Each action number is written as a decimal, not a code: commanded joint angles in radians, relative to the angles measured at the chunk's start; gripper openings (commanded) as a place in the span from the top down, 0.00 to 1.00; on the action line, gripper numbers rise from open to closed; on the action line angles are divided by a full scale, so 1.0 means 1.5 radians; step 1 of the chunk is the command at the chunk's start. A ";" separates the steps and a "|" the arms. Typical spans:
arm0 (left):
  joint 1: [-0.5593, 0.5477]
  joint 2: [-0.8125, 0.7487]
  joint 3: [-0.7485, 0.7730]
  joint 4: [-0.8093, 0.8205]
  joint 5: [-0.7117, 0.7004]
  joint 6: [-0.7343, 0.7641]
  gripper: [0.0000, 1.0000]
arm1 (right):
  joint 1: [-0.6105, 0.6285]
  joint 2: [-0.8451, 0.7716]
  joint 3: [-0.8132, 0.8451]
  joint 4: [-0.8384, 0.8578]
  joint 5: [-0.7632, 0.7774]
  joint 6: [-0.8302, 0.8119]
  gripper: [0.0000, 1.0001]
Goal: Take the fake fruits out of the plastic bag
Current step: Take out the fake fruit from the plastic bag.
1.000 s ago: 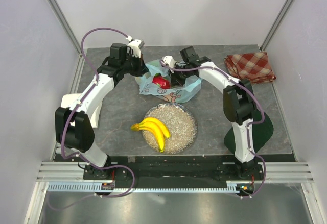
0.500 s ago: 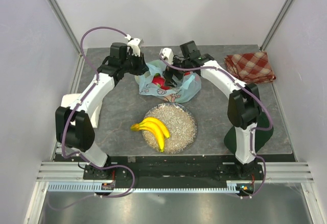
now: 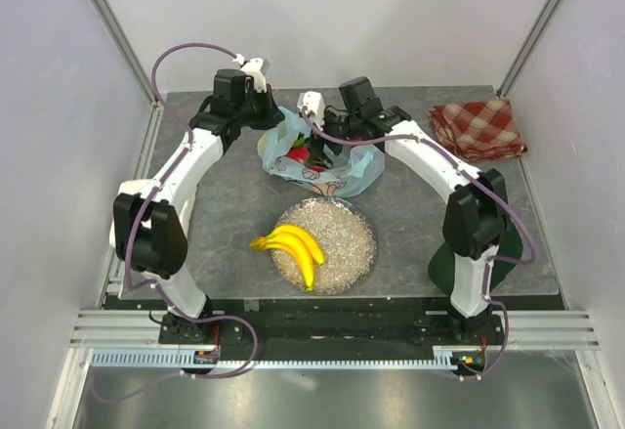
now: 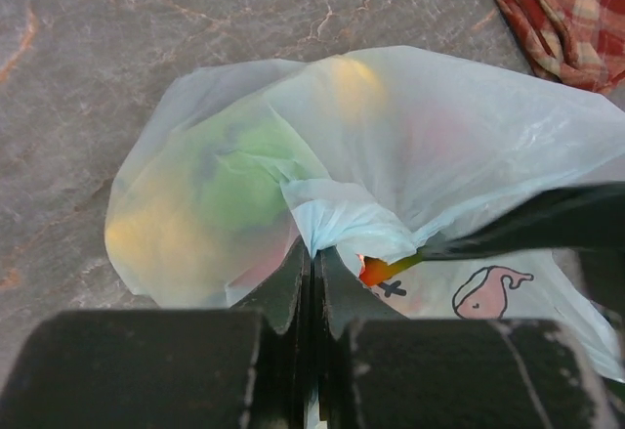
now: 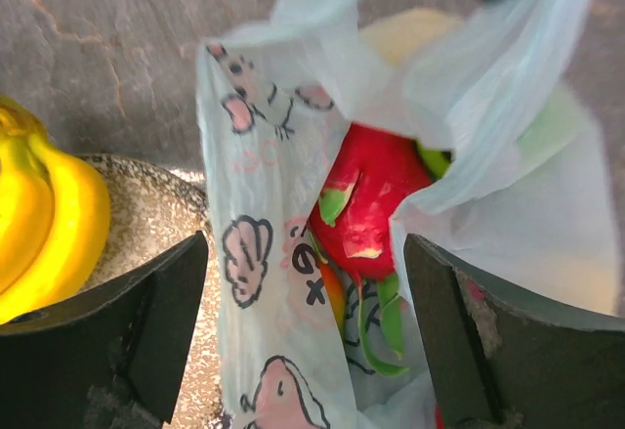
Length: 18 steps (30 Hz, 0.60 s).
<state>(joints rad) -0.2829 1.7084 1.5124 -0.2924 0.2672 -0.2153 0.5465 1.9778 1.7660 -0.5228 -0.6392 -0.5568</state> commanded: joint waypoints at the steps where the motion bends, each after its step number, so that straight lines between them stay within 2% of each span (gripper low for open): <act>1: -0.002 0.009 0.035 0.017 -0.005 -0.058 0.98 | 0.007 -0.064 0.006 0.044 -0.039 0.003 0.16; 3: -0.002 0.007 0.037 0.016 -0.009 -0.058 0.98 | 0.010 -0.041 0.016 0.039 -0.047 0.003 0.22; 4: -0.002 0.004 0.037 0.017 -0.008 -0.058 0.98 | 0.012 -0.030 0.034 0.031 -0.050 0.001 0.30; 10: -0.002 -0.002 0.036 0.021 -0.020 -0.063 0.98 | 0.026 0.056 0.103 0.026 -0.043 -0.003 0.58; 18: -0.002 -0.008 0.040 0.022 -0.019 -0.062 0.98 | 0.035 0.128 0.117 0.054 0.029 -0.002 0.59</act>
<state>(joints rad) -0.2829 1.7206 1.5398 -0.2882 0.2600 -0.2779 0.5919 2.1323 1.8874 -0.4858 -0.6514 -0.5541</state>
